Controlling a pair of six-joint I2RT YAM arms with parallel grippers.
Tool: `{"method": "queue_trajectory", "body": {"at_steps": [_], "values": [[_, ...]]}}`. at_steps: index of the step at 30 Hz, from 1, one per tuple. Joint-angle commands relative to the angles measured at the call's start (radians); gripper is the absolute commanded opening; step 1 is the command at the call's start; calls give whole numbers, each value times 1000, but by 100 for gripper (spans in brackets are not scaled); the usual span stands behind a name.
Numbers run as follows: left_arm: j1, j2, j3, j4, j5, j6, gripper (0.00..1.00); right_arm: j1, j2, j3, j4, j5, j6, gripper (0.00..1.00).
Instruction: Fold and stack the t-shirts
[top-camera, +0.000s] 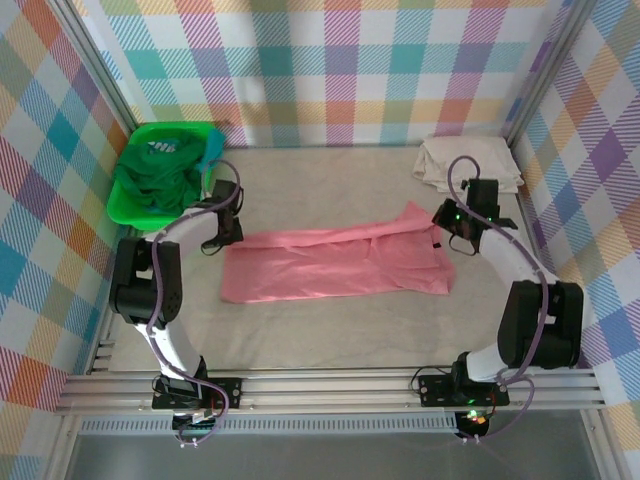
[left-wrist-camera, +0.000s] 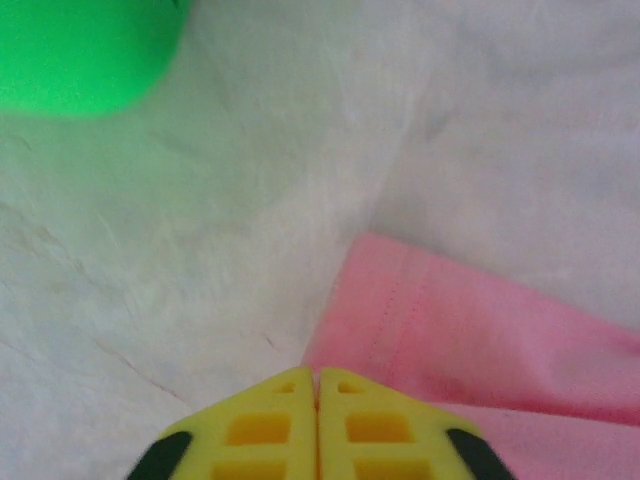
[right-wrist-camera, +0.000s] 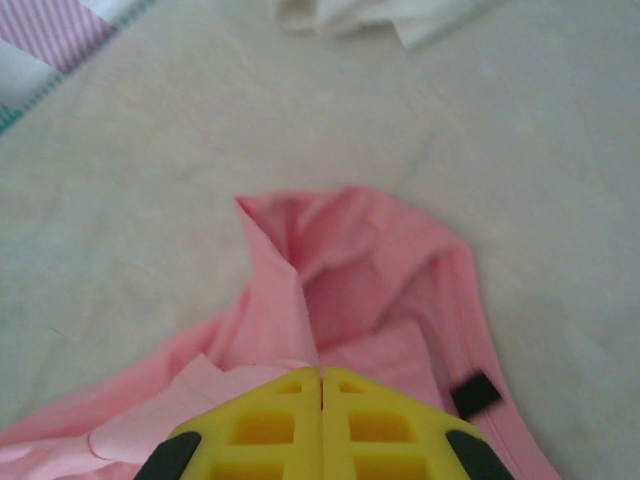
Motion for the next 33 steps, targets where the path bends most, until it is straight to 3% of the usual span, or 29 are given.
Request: {"method": "queue_trajectory", "body": {"at_steps": [1,3,6,9,11,13,20,25,33], "values": [[-29,-100,-79,-11,-65,-79,27,-8,-121,-55,-83,66,38,10],[-44,-153,-129,3,-65,-94,35,-8,-190,-90,-132,87,53,27],[-55,-229,-166,5,-58,-105,40,-8,-266,-103,-162,97,43,33],[-58,-256,-133,-1,-29,-82,40,-4,-256,-56,-135,-12,10,35],[-61,-237,-87,-2,14,-54,40,33,-188,0,-115,-92,-16,38],[-73,-205,-37,-10,42,-30,40,88,-76,98,-173,-84,-61,40],[-137,-130,21,-18,79,-11,42,249,313,430,-418,34,-158,44],[-158,-133,-34,-7,82,-33,42,256,458,514,-467,4,-173,45],[-176,-160,-79,-15,89,-52,42,264,552,544,-446,-37,-204,46]]}}
